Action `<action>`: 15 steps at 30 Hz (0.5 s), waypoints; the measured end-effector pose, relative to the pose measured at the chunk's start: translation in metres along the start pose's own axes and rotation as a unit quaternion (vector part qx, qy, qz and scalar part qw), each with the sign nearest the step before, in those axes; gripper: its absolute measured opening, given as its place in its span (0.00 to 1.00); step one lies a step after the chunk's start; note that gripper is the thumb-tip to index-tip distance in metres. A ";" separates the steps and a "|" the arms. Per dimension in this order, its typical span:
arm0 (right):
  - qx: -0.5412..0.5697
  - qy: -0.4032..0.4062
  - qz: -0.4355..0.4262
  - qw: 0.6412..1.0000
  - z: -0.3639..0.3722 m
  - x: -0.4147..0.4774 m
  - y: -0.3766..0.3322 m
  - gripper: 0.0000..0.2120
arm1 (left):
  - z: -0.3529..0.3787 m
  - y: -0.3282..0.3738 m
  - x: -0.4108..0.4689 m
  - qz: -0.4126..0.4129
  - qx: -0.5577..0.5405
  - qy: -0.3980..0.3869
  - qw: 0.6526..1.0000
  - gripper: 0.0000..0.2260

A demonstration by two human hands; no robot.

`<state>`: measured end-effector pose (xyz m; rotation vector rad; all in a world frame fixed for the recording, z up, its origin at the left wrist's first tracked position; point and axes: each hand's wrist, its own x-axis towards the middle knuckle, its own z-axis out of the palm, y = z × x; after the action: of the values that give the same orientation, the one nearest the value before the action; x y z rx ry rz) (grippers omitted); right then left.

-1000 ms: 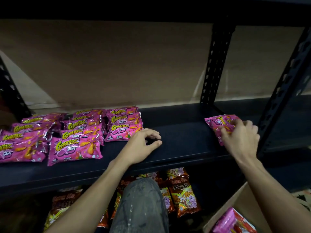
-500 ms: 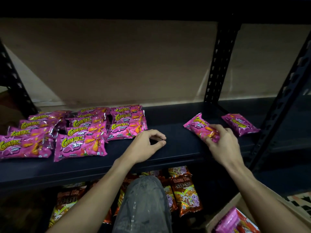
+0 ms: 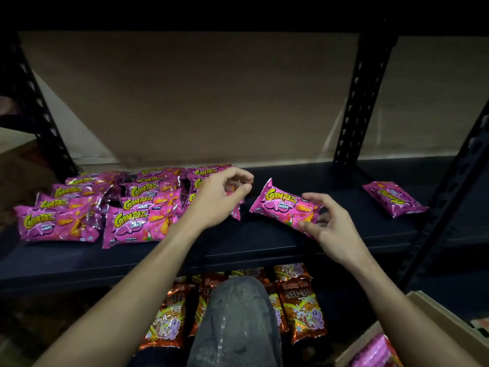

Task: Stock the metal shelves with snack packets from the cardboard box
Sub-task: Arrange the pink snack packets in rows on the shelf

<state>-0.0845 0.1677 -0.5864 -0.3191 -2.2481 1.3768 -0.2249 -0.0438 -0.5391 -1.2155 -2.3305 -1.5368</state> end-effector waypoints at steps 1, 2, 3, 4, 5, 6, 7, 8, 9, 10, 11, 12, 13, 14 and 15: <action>0.005 -0.010 -0.005 1.000 0.004 0.001 -0.001 0.26 | -0.005 0.001 0.002 0.002 0.026 -0.012 1.000 0.07; 0.009 -0.022 -0.009 1.000 0.008 0.003 -0.002 0.27 | -0.010 0.002 0.004 0.007 0.062 -0.031 0.998 0.08; 0.010 -0.033 -0.013 0.999 0.012 0.005 -0.004 0.27 | -0.013 0.004 0.006 0.013 0.104 -0.051 0.993 0.09; 0.008 -0.046 -0.020 0.999 0.017 0.007 -0.006 0.27 | -0.018 0.005 0.008 0.019 0.145 -0.069 0.987 0.10; 0.006 -0.058 -0.026 0.998 0.022 0.009 -0.007 0.27 | -0.023 0.005 0.011 0.021 0.178 -0.079 0.981 0.11; 0.006 -0.068 -0.032 0.997 0.028 0.010 -0.009 0.26 | -0.030 0.004 0.014 0.021 0.204 -0.085 0.975 0.11; 0.005 -0.075 -0.037 0.996 0.034 0.012 -0.011 0.26 | -0.037 0.001 0.018 0.013 0.231 -0.092 0.968 0.10; 0.001 -0.083 -0.041 0.996 0.040 0.012 -0.012 0.26 | -0.045 -0.002 0.022 -0.002 0.266 -0.103 0.959 0.10; -0.001 -0.092 -0.045 0.995 0.046 0.013 -0.013 0.26 | -0.052 -0.007 0.026 -0.023 0.306 -0.118 0.944 0.11; -0.001 -0.098 -0.048 0.994 0.051 0.013 -0.014 0.26 | -0.058 -0.011 0.030 -0.039 0.345 -0.136 0.928 0.11; 0.003 -0.103 -0.050 0.993 0.056 0.013 -0.015 0.26 | -0.063 -0.015 0.032 -0.054 0.375 -0.154 0.913 0.12; 0.006 -0.104 -0.051 0.993 0.060 0.012 -0.016 0.25 | -0.064 -0.019 0.034 -0.065 0.396 -0.170 0.900 0.13; 0.007 -0.104 -0.052 0.993 0.063 0.011 -0.018 0.26 | -0.065 -0.022 0.034 -0.073 0.410 -0.185 0.890 0.14; 0.009 -0.105 -0.052 0.993 0.066 0.010 -0.019 0.26 | -0.064 -0.025 0.035 -0.077 0.417 -0.195 0.884 0.14; 0.012 -0.107 -0.049 0.993 0.069 0.009 -0.020 0.27 | -0.062 -0.028 0.035 -0.077 0.420 -0.202 0.882 0.15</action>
<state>-0.1268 0.1093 -0.5919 -0.0535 -2.3811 1.4442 -0.2877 -0.0796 -0.5128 -1.1636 -2.8795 -0.1452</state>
